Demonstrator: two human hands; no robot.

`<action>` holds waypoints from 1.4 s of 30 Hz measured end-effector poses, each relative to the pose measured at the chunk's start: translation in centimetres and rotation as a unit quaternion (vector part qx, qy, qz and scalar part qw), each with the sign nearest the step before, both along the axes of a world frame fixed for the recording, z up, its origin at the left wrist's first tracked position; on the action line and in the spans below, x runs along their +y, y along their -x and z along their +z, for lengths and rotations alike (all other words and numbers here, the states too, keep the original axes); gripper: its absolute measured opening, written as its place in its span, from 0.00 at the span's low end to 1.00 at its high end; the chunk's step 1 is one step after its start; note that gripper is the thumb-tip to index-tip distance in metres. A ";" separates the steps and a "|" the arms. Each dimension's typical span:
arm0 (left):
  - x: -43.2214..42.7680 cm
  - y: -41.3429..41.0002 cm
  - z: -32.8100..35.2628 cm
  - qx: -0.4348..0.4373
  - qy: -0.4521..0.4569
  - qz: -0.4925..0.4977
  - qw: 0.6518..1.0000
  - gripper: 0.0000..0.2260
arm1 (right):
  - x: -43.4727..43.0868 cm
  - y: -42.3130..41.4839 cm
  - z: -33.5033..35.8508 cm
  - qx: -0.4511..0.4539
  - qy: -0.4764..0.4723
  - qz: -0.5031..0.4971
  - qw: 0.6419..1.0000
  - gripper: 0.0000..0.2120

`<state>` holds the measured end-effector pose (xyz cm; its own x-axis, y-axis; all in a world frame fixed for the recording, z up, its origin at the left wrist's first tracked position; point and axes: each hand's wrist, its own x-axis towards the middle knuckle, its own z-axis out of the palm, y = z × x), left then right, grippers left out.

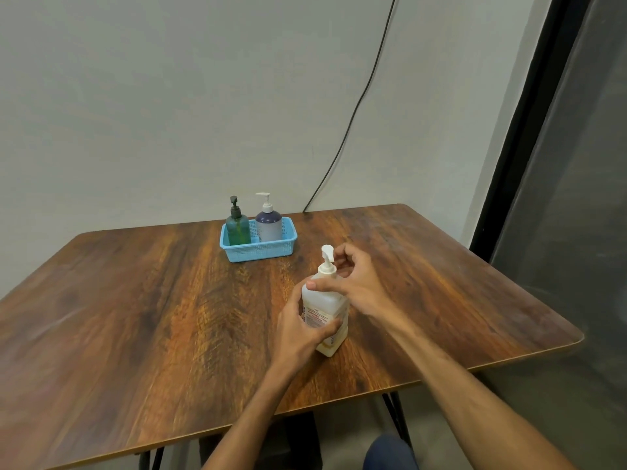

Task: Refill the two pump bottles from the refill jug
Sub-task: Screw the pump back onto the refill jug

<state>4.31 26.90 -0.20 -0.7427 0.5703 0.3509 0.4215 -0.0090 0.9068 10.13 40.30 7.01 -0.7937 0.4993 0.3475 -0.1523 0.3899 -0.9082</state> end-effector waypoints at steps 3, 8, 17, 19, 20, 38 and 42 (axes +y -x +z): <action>0.0 -0.1 0.2 -0.002 -0.006 -0.004 1.000 0.36 | 1.0 -0.9 0.5 -0.040 -0.003 0.074 0.996 0.20; 0.1 -0.1 0.1 -0.003 -0.011 -0.014 1.000 0.37 | 0.6 -0.5 0.3 -0.001 -0.018 0.023 1.000 0.15; -0.1 0.1 0.3 -0.012 0.000 -0.018 1.000 0.35 | 0.5 -0.3 0.3 -0.005 -0.050 -0.009 0.999 0.14; -0.2 0.1 0.4 -0.010 0.002 -0.014 1.000 0.34 | 1.0 -0.6 1.0 -0.042 -0.059 0.025 0.997 0.14; -0.2 0.0 0.4 -0.006 0.003 -0.012 1.000 0.34 | 1.2 -0.7 1.2 -0.055 -0.058 0.039 0.996 0.14; -1.8 -0.7 -0.5 -0.034 -0.003 -0.019 0.999 0.42 | 1.6 -4.8 -4.7 -0.042 0.094 0.083 0.991 0.44; -2.1 -1.0 -1.2 -0.017 0.018 0.028 0.999 0.39 | 1.8 -5.3 -6.3 -0.093 0.103 0.113 0.984 0.40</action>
<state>5.36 24.78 -1.44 -0.7845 0.5399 0.3050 0.3898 0.0468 0.9197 15.44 42.12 0.72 -0.9331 0.3464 0.0968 -0.0388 0.1706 -0.9846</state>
